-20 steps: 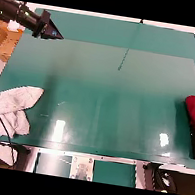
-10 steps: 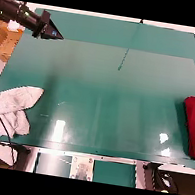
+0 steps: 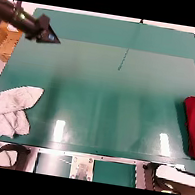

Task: Fold the shirts.

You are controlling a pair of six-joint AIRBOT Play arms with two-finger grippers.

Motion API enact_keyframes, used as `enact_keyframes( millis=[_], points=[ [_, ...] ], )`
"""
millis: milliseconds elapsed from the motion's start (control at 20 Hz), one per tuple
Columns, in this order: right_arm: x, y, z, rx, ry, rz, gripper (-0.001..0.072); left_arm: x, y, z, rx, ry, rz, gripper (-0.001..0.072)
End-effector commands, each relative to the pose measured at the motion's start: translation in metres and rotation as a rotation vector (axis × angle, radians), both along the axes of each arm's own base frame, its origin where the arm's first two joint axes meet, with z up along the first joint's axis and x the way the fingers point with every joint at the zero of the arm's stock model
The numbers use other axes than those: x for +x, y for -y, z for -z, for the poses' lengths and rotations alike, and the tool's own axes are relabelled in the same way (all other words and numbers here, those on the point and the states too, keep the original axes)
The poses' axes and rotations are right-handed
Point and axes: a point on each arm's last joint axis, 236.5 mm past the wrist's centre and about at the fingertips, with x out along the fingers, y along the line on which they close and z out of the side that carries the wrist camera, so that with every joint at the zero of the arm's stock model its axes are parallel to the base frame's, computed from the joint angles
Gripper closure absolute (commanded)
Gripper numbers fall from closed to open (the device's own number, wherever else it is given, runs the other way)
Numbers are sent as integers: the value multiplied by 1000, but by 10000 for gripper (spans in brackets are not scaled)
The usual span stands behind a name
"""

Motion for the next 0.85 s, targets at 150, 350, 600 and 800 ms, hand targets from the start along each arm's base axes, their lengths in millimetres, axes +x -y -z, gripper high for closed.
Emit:
enact_keyframes(
  millis=[150, 350, 600, 800],
  points=[
    [-62, -144, 42, -21, 91, -297, 697, -100, 6, 74, 55, -45, -78, 690],
    [-93, -178, 59, -28, 132, -377, 696, -127, 3, 95, 66, -81, -86, 689],
    [-116, -191, 62, 22, 51, -411, 696, -123, 3, 94, 63, -71, -100, 688],
    [-116, -191, 62, 22, 51, -412, 696, -124, 3, 94, 62, -75, -98, 688]
  ],
)
